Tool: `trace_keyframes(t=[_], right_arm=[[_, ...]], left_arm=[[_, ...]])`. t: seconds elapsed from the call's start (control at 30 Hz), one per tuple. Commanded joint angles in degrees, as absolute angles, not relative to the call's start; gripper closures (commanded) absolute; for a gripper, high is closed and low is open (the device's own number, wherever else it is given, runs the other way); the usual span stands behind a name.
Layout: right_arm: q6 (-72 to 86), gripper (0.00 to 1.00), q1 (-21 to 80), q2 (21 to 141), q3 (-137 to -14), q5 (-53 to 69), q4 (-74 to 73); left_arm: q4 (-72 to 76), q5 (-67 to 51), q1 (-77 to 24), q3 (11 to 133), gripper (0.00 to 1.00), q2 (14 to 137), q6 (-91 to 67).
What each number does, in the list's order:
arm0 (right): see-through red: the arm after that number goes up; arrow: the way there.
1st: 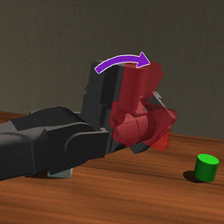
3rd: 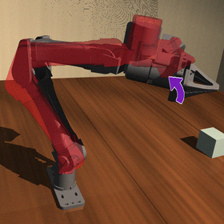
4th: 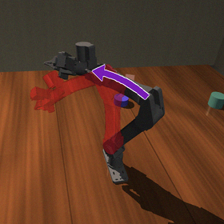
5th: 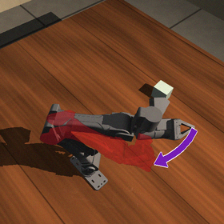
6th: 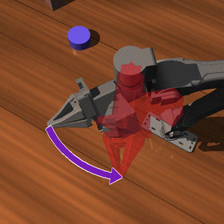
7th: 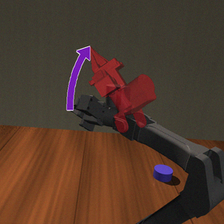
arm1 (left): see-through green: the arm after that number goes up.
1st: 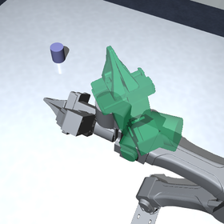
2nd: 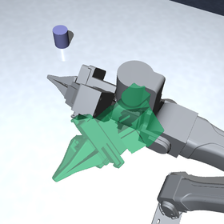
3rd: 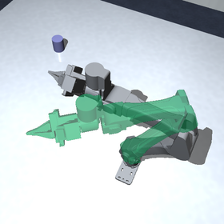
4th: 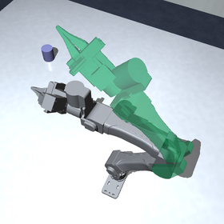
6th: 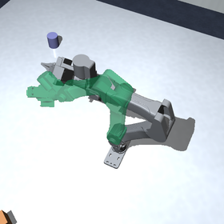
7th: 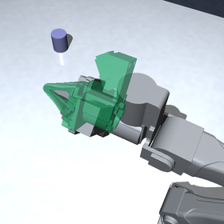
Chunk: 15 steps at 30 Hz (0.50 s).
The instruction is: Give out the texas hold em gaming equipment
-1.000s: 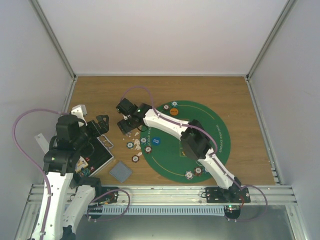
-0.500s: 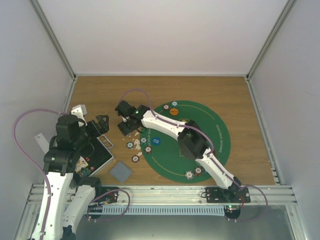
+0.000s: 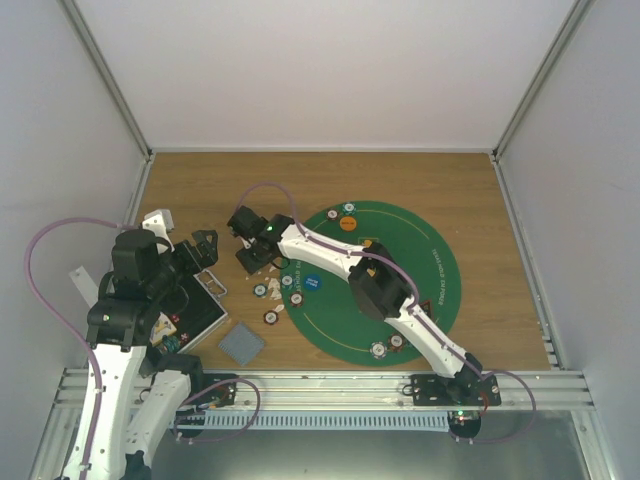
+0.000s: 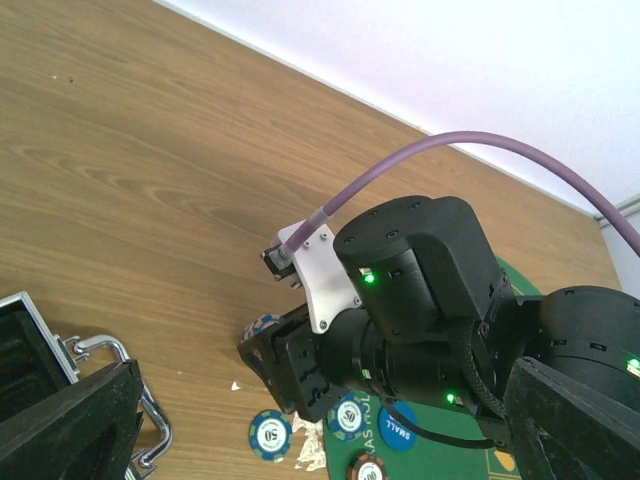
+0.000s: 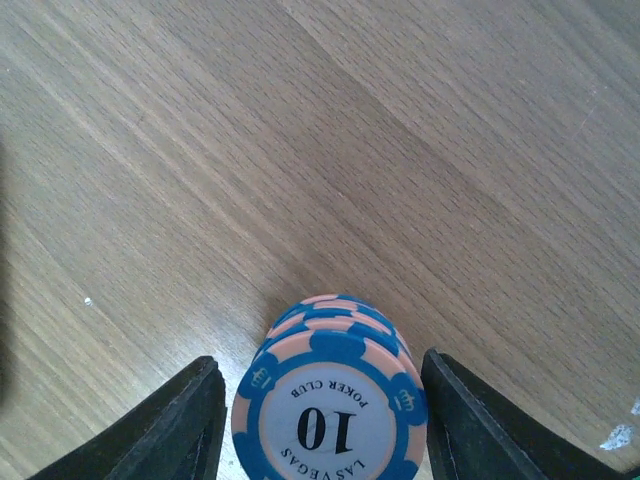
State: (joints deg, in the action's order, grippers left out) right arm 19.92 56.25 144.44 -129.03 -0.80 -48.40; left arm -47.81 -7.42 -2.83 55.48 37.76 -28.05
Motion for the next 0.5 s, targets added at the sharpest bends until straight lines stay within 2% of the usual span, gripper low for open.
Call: trace_keyframes(t=[0.0, 0.47], right_arm=[[19.4, 0.45, 56.7, 145.3, -130.9, -0.8, -48.5], [18.5, 0.57, 57.1, 145.0, -132.1, -2.2, -48.9]], left_arm=[[-46.0, -7.3, -2.4, 55.6, 0.01, 37.4, -28.3], [-45.7, -7.2, -2.4, 55.5, 0.01, 37.5, -28.2]])
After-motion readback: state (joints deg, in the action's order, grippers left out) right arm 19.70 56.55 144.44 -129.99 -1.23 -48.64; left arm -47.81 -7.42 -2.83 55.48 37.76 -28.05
